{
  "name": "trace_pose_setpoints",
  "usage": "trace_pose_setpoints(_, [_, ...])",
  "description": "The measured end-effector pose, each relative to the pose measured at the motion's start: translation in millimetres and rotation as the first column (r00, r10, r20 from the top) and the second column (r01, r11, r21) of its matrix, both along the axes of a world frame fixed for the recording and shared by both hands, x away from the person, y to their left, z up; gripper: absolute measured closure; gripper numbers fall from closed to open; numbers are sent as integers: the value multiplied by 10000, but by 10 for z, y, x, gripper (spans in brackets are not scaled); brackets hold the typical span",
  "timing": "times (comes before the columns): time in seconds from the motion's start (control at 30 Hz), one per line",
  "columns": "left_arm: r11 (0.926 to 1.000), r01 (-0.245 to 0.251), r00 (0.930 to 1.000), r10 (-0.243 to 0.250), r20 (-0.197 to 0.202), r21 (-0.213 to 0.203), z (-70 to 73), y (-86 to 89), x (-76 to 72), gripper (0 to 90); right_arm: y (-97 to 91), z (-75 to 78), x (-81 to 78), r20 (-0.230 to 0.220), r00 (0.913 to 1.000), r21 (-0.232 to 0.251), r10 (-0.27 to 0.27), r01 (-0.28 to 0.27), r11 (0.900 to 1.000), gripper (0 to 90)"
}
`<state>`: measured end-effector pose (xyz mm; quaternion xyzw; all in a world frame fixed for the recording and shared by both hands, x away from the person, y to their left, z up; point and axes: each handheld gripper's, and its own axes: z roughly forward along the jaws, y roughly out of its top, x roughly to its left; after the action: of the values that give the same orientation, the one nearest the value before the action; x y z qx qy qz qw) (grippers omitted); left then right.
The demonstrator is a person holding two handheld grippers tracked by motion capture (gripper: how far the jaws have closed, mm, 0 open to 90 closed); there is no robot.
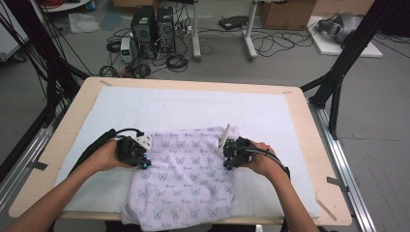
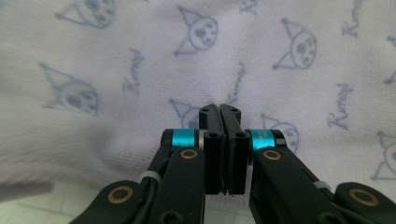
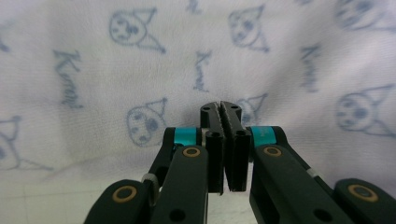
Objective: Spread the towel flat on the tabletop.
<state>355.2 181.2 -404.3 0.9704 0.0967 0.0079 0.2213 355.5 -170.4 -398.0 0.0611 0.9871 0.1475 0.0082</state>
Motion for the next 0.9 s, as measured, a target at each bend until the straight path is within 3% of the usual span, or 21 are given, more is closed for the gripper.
trace_pose_setpoints(0.07, [9997,-178,9997,181,174,-156,65,47,38,880,-46,62,4,23,10000,157,-41,40,9999,889])
trace_pose_setpoints(0.27, [9976,-516,9932,562,1019,-471,332,74,240,880,-112,294,113,914,9948,522,-450,404,9978,890])
trace_pose_setpoints(0.33, [9940,-863,9841,956,1499,-675,440,78,347,880,-121,406,187,1683,9812,739,-946,831,9938,891])
trace_pose_setpoints(0.37, [9918,-1038,9775,1156,1766,-747,501,86,412,880,-131,476,229,2248,9652,963,-1335,1143,9888,892])
trace_pose_setpoints(0.4, [9885,-1267,9644,1423,2230,-826,564,94,473,880,-146,548,270,2815,9415,1265,-1853,1551,9798,891])
trace_pose_setpoints(0.43, [9822,-1539,9452,1781,2736,-1078,623,111,527,879,-169,617,315,3257,9158,1649,-2351,1898,9679,889])
trace_pose_setpoints(0.47, [9719,-1808,9294,2190,2973,-1507,674,139,580,873,-193,676,348,3822,8791,2038,-2848,2204,9539,882])
trace_pose_setpoints(0.5, [9621,-1958,9195,2475,3056,-1901,705,169,623,832,-221,714,373,4017,8559,2529,-3256,2380,9377,847])
trace_pose_setpoints(0.53, [9588,-1974,9180,2540,3047,-2044,717,192,653,678,-248,729,402,3793,8582,3019,-3459,2386,9230,695])
trace_pose_setpoints(0.57, [9596,-1954,9218,2502,2961,-2023,724,209,653,578,-264,726,424,3648,8580,3290,-3617,2446,9121,632])
trace_pose_setpoints(0.6, [9635,-1841,9278,2357,2892,-1946,722,221,638,583,-275,726,423,3441,8693,3170,-3550,2483,9153,670])
trace_pose_setpoints(0.7, [9727,-1365,9479,1833,2604,-1880,682,225,550,528,-289,685,359,2847,9203,2893,-2681,1842,9393,637])
trace_pose_setpoints(0.73, [9754,-1198,9523,1656,2564,-1851,661,212,508,522,-289,669,328,2653,9322,2909,-2461,1660,9422,626])
trace_pose_setpoints(0.8, [9817,-751,9654,1155,2340,-1750,604,173,420,511,-276,641,268,2388,9491,2822,-2055,1347,9499,622])
trace_pose_setpoints(0.9, [9901,-359,9747,647,2141,-1359,508,82,286,489,-220,585,216,2124,9635,2617,-1630,1046,9595,617])
